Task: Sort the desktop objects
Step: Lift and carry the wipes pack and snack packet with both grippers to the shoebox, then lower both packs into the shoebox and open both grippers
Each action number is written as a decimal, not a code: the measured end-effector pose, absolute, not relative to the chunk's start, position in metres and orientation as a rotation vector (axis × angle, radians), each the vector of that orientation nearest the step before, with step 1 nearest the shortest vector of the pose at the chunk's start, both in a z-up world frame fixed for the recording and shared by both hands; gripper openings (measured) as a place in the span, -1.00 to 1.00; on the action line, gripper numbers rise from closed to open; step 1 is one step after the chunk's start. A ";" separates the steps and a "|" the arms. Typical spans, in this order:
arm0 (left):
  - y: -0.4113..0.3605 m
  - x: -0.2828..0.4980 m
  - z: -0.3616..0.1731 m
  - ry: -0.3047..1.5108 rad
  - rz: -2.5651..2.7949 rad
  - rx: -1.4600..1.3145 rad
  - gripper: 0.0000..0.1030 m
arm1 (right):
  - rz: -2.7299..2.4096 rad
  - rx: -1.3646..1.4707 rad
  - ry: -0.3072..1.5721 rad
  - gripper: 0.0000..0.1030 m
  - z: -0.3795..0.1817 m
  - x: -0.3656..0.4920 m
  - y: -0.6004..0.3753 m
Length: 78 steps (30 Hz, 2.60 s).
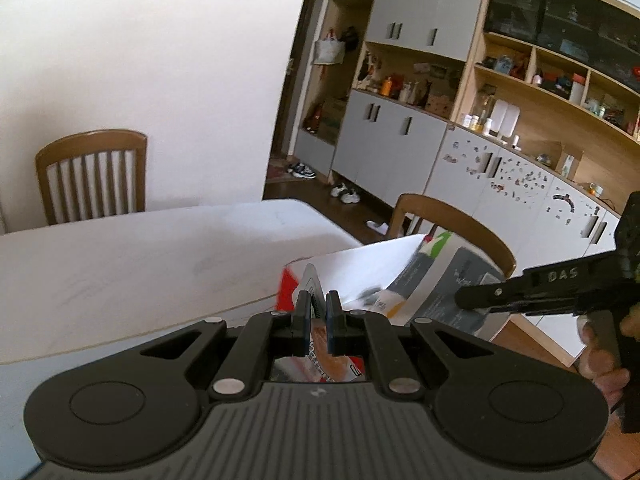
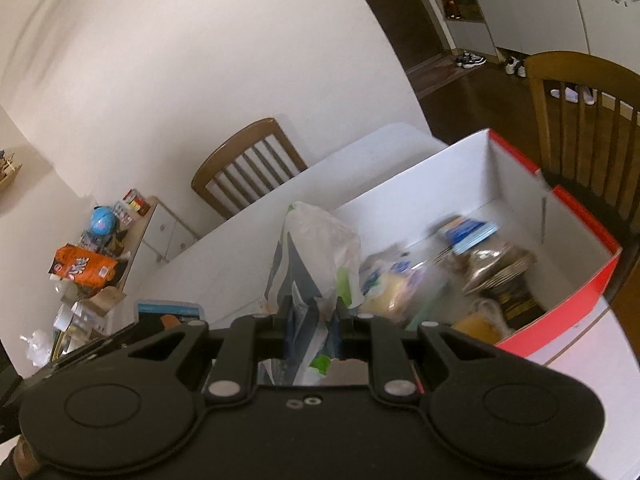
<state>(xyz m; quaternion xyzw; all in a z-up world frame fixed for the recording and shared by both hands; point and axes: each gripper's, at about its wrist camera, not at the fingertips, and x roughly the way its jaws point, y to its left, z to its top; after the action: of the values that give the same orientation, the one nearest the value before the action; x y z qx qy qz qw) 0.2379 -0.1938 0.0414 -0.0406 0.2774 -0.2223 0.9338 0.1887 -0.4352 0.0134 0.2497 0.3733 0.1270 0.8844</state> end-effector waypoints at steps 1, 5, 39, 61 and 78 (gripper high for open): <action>-0.200 0.240 0.043 0.563 -0.462 -0.081 -0.88 | 0.259 0.519 0.777 -0.67 0.013 0.191 -0.439; -0.226 0.247 0.048 0.553 -0.482 -0.075 -0.88 | 0.240 0.520 0.779 -0.67 0.009 0.197 -0.460; -0.338 0.297 -0.030 0.792 -0.460 0.158 -0.88 | 0.262 0.521 0.916 -0.67 -0.047 0.243 -0.531; -0.350 0.306 -0.046 0.862 -0.442 0.192 -0.88 | 0.324 0.158 0.887 -0.68 -0.030 0.249 -0.508; -0.355 0.322 -0.059 0.952 -0.442 0.167 -0.87 | 0.321 0.095 0.905 -0.42 -0.035 0.261 -0.514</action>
<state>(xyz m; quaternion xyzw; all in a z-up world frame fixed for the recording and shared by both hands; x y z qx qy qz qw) 0.3221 -0.3546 -0.0590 0.0798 0.4539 -0.2108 0.8621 0.2614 -0.5140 -0.0355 0.0459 0.4352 0.1541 0.8858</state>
